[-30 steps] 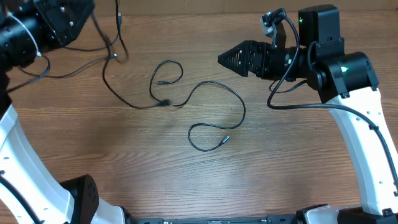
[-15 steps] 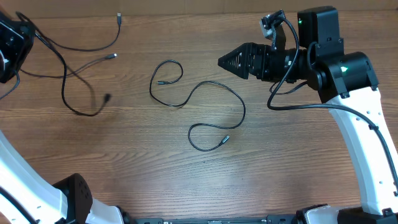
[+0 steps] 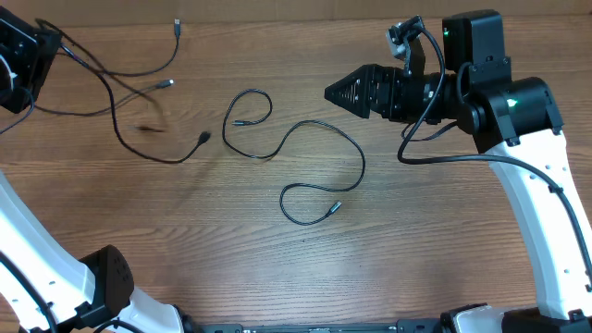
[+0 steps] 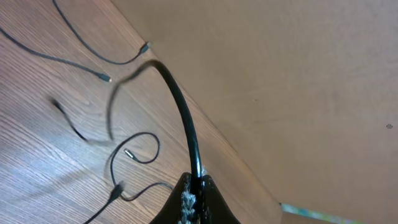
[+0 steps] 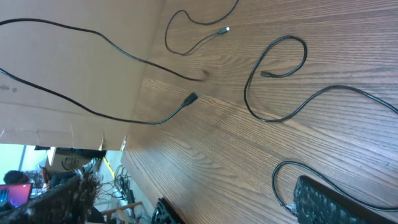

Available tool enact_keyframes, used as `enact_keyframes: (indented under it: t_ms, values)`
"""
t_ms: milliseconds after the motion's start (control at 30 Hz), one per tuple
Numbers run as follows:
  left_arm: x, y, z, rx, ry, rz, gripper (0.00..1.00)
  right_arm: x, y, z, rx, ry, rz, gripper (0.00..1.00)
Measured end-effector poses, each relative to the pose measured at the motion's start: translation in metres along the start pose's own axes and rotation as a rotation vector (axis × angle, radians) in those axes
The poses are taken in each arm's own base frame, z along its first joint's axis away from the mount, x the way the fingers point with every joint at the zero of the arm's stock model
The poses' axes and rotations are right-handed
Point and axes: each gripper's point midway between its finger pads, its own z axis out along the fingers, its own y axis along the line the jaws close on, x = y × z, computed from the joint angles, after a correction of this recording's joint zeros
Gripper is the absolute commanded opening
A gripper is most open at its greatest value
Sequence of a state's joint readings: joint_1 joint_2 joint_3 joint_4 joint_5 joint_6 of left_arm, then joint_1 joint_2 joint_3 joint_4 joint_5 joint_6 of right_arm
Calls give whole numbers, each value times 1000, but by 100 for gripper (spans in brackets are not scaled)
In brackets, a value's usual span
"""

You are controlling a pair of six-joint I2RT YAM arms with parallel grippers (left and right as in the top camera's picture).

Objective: Untangle cables

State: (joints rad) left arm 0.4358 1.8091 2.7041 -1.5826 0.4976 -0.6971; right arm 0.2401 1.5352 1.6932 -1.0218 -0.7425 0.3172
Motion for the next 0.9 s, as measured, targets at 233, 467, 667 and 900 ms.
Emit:
enact_keyframes:
  t_ms: [233, 467, 667, 900]
  values:
    - [5, 23, 14, -80, 58, -6, 4, 0, 0, 0, 0, 0, 0, 100]
    - [-20, 70, 32, -216, 47, -83, 4, -1, -2, 0, 11, -4, 0, 100]
    - [-44, 122, 57, -342, 47, -155, 4, -1, -4, 0, 25, -8, 3, 100]
    - [-60, 173, 88, -428, 87, -235, 4, -3, -9, 0, 49, -17, 3, 100]
